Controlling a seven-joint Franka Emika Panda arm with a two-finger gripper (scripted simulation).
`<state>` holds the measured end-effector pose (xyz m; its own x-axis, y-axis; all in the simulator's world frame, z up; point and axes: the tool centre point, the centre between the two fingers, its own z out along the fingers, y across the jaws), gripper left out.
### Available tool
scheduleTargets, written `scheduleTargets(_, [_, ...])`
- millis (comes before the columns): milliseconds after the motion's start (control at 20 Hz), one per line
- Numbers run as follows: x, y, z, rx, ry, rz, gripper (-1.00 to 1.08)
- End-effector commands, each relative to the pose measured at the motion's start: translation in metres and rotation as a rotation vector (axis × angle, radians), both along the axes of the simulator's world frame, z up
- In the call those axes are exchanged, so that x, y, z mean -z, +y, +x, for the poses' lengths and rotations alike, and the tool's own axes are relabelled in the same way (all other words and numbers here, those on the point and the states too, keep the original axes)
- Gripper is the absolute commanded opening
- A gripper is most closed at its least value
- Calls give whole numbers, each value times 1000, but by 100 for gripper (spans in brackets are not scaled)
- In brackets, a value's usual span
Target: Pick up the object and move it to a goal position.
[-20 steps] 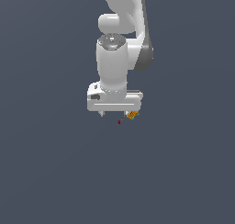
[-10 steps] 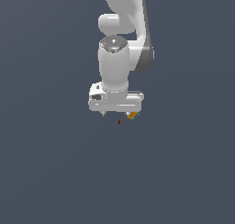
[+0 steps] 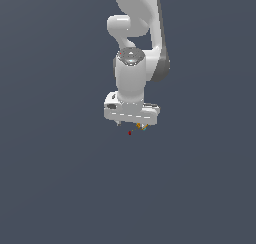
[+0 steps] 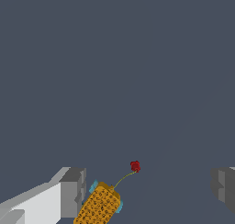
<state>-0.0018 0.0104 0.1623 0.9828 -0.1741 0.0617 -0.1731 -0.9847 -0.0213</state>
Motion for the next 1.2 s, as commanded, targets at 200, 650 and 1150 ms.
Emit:
scheduleTargets(200, [25,17,-18,143,17,10,100])
scheduleTargets(650, [57,37,-48,348,40,16,100])
scheduleTargets(1150, [86,52,-78,543,59,14,100])
